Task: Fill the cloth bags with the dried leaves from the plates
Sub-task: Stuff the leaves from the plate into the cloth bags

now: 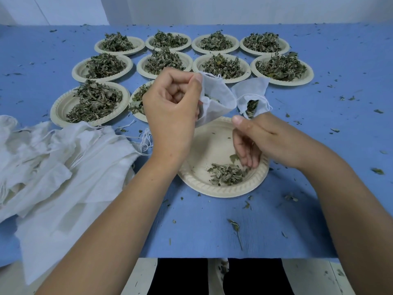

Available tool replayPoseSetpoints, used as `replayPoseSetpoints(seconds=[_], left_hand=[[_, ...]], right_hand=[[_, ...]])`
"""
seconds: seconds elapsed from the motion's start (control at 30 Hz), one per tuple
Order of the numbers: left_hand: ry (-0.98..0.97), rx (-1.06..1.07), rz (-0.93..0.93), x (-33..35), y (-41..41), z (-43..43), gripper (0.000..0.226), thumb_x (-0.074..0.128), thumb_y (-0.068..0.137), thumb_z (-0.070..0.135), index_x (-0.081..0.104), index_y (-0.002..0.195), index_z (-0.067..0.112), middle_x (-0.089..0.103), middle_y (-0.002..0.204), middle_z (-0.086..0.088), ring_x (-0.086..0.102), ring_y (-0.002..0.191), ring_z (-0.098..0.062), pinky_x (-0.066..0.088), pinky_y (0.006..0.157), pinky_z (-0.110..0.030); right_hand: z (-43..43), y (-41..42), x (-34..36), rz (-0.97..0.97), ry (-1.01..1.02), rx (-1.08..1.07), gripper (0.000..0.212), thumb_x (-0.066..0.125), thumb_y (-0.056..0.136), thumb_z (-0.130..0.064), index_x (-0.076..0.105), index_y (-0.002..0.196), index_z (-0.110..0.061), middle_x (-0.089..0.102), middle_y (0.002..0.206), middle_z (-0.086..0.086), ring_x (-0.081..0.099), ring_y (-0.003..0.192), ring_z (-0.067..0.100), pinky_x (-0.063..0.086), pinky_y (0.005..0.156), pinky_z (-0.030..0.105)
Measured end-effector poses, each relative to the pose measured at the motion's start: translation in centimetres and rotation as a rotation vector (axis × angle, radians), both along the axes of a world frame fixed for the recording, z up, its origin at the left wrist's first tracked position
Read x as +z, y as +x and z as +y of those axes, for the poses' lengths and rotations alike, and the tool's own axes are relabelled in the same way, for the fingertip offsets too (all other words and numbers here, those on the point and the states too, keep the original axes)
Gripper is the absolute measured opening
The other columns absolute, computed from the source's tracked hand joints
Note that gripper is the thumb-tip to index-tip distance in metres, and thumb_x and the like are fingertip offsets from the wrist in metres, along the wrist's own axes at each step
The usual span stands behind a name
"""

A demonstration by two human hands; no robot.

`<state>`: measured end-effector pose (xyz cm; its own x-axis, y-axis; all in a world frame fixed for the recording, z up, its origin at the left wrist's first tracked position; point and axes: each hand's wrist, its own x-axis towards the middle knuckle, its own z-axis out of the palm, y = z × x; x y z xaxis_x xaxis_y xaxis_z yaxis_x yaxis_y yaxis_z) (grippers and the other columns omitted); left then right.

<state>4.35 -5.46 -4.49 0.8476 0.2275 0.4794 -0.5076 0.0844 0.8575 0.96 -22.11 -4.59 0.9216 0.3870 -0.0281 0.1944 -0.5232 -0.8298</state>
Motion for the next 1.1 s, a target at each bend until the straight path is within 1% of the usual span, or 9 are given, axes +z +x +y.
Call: replayPoseSetpoints(seconds=[0.13,0.23,0.33,0.43,0.5,0.6,0.67,0.83,1.1], left_hand=[[0.002,0.006,0.000,0.1,0.0,0.0,0.018,0.062,0.092,0.003,0.059,0.075,0.011,0.053,0.055,0.001,0.047,0.040,-0.009,0.039,0.043,-0.020],[-0.014,0.013,0.004,0.1,0.0,0.1,0.019,0.062,0.091,0.002,0.058,0.075,0.011,0.052,0.053,0.002,0.046,0.039,-0.008,0.038,0.042,-0.020],[-0.007,0.015,0.007,0.1,0.0,0.1,0.019,0.062,0.091,0.003,0.059,0.075,0.011,0.053,0.051,0.007,0.047,0.039,-0.007,0.038,0.042,-0.019],[0.001,0.012,0.010,0.1,0.0,0.0,0.020,0.062,0.091,0.003,0.059,0.074,0.012,0.053,0.050,0.010,0.047,0.039,-0.007,0.038,0.042,-0.019],[0.004,0.015,0.005,0.0,0.0,0.0,0.019,0.062,0.091,0.003,0.059,0.074,0.012,0.053,0.050,0.011,0.047,0.039,-0.007,0.038,0.042,-0.019],[0.003,0.021,-0.001,0.1,0.0,0.1,0.018,0.062,0.091,0.003,0.059,0.075,0.011,0.053,0.050,0.011,0.047,0.039,-0.007,0.038,0.042,-0.020],[0.006,0.019,-0.002,0.1,0.1,0.1,0.018,0.062,0.091,0.003,0.059,0.076,0.011,0.052,0.050,0.011,0.047,0.039,-0.008,0.038,0.043,-0.020],[0.013,0.005,-0.005,0.0,0.0,0.0,0.018,0.062,0.092,0.003,0.059,0.076,0.010,0.053,0.050,0.011,0.046,0.040,-0.008,0.038,0.043,-0.020],[0.023,0.001,-0.006,0.0,-0.1,0.0,0.019,0.062,0.091,0.003,0.059,0.075,0.011,0.052,0.050,0.011,0.047,0.039,-0.007,0.039,0.043,-0.020]], right_hand=[[0.7,-0.5,-0.1,0.213,0.083,0.141,0.041,0.056,0.090,-0.035,0.063,0.073,0.002,0.067,0.071,0.012,0.065,0.061,0.022,0.056,0.064,0.029],[0.2,-0.3,0.4,0.067,-0.020,0.167,0.011,0.075,0.080,-0.012,0.064,0.078,-0.013,0.065,0.080,-0.003,0.063,0.072,0.020,0.053,0.075,0.034],[-0.3,-0.1,0.4,-0.032,-0.183,0.083,0.024,0.082,0.071,-0.019,0.065,0.087,-0.025,0.056,0.092,-0.009,0.052,0.076,0.010,0.049,0.081,0.038],[0.4,-0.4,0.2,0.095,-0.140,0.136,0.026,0.081,0.073,-0.016,0.067,0.094,-0.024,0.060,0.092,-0.011,0.057,0.075,0.001,0.053,0.082,0.033],[0.8,-0.7,0.1,0.204,-0.023,0.205,0.029,0.078,0.076,-0.007,0.067,0.101,-0.017,0.064,0.092,-0.009,0.061,0.083,0.005,0.055,0.082,0.029],[0.6,-0.7,0.2,0.199,0.068,0.181,0.038,0.075,0.075,0.003,0.065,0.107,-0.015,0.061,0.102,0.004,0.063,0.095,0.020,0.055,0.088,0.041],[0.4,-0.7,0.3,0.120,0.007,0.180,0.046,0.077,0.074,0.002,0.065,0.111,-0.022,0.057,0.110,0.003,0.060,0.099,0.027,0.054,0.087,0.042],[1.7,-0.7,0.0,-0.001,-0.216,0.369,0.053,0.074,0.076,-0.004,0.063,0.118,-0.035,0.050,0.130,-0.015,0.045,0.120,0.007,0.043,0.094,0.035],[2.6,-0.8,-0.3,-0.124,-0.209,0.396,0.034,0.073,0.076,0.005,0.074,0.105,-0.012,0.068,0.109,-0.003,0.060,0.078,0.019,0.049,0.076,0.029]])
